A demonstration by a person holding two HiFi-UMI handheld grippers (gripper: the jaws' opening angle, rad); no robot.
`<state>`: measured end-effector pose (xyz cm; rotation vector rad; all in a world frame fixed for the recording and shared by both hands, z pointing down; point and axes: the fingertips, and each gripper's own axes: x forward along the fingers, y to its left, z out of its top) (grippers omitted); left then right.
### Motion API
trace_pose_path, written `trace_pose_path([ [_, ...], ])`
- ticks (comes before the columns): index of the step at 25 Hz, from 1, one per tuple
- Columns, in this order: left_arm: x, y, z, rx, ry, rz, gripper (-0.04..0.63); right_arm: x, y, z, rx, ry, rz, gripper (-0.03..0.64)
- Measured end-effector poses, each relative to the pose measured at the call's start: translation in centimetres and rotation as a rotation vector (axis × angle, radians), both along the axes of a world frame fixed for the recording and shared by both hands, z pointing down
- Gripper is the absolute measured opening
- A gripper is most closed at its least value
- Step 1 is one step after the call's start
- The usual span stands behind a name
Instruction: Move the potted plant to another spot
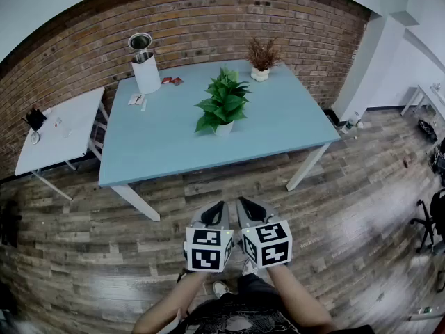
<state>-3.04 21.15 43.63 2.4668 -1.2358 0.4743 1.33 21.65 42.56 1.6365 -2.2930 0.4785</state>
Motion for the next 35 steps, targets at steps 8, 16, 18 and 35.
trace_pose_path([
  [8, -0.4, -0.2, 0.5, -0.003, -0.006, 0.015, -0.002, -0.3, -0.3, 0.4, 0.007, -0.021, 0.030, 0.005],
  [16, -0.3, -2.5, 0.7, -0.002, -0.007, 0.015, -0.002, -0.3, -2.4, 0.6, 0.010, -0.015, 0.028, 0.005],
  [18, -0.2, -3.2, 1.1, -0.004, -0.008, 0.013, -0.002, 0.0, -3.2, 1.0, 0.007, -0.014, 0.028, 0.005],
  [35, 1.7, -11.9, 3.3, -0.048, -0.029, -0.046, -0.003, 2.3, -12.0, 3.7, -0.042, -0.018, -0.015, 0.005],
])
